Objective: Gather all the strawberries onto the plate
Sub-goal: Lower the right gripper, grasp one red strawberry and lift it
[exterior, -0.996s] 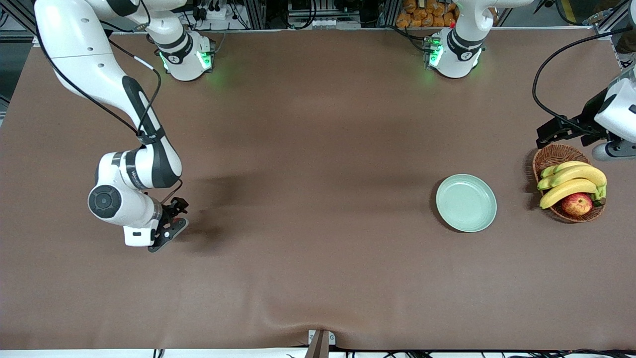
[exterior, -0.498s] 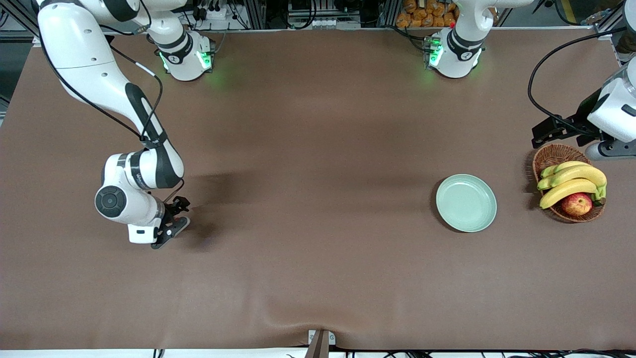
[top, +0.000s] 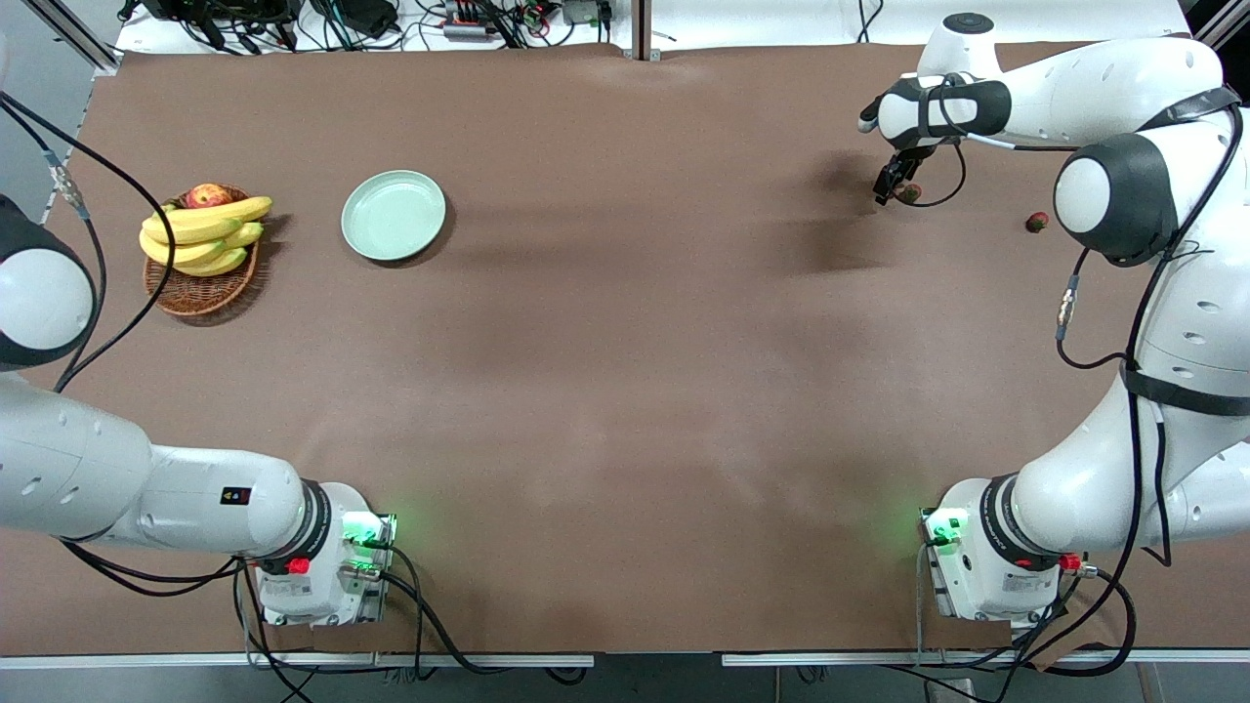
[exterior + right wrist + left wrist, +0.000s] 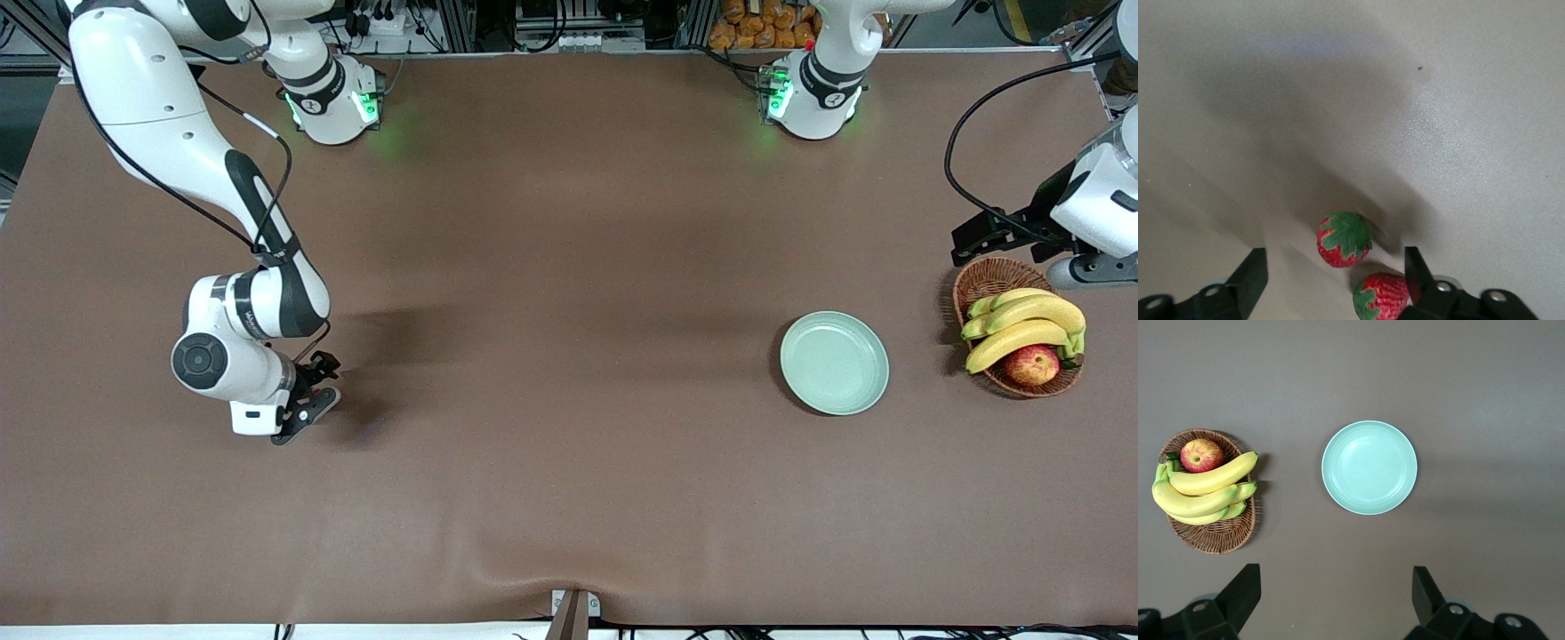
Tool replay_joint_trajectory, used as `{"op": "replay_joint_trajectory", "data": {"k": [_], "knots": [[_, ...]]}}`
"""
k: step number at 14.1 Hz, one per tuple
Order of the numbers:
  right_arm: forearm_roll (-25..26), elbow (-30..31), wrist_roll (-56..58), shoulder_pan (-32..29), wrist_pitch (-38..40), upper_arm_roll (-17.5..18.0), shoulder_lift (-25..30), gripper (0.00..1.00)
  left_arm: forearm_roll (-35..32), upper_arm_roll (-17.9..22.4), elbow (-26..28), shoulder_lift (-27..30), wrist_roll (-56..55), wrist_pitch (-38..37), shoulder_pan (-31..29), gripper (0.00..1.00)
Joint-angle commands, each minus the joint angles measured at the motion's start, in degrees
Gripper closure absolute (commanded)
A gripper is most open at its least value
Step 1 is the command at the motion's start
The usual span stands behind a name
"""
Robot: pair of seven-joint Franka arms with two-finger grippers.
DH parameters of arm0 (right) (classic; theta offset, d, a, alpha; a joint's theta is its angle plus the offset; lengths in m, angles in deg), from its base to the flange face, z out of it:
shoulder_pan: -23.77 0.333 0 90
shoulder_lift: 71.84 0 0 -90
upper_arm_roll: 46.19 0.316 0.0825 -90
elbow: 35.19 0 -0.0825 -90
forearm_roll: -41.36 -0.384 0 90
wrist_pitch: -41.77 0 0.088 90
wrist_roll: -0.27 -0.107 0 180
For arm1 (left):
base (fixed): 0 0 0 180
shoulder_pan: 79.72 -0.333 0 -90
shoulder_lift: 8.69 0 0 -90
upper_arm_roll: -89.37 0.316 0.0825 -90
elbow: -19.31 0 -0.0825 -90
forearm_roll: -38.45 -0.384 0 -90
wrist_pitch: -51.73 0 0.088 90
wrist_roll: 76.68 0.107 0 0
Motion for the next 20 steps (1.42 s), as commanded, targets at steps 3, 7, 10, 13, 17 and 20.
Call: {"op": "replay_joint_trajectory", "data": {"k": [3, 7, 10, 13, 17, 20], "knots": [[0.2, 0.2, 0.3, -0.8, -1.1, 0.7, -0.1, 0.31, 1.1, 0.2, -0.2, -0.4, 1.0, 0.2, 0.0, 0.00], [-0.4, 0.1, 0.1, -0.9, -1.1, 0.7, -0.3, 0.85, 1.1, 0.2, -0.1, -0.4, 0.7, 0.2, -0.1, 0.00], [-2.6, 0.0, 0.3, -0.8, -0.8, 0.7, -0.2, 1.00, 1.1, 0.2, -0.1, -0.4, 0.8, 0.2, -0.1, 0.00], [-2.7, -0.3, 0.4, -0.3, 2.8, 0.9, 2.3, 1.00, 1.1, 0.2, -0.2, -0.6, 1.0, 0.2, -0.4, 0.00], [-4.0, -2.4, -0.4, 1.0, 12.1, 4.5, 7.7, 1.00, 1.2, 0.1, -0.2, -0.6, 1.0, 0.2, -0.4, 0.00], [-6.3, -2.4, -0.4, 1.5, 13.6, 7.5, 10.5, 1.00, 1.2, 0.2, -0.2, -0.7, 1.0, 0.3, -0.5, 0.00]]}}
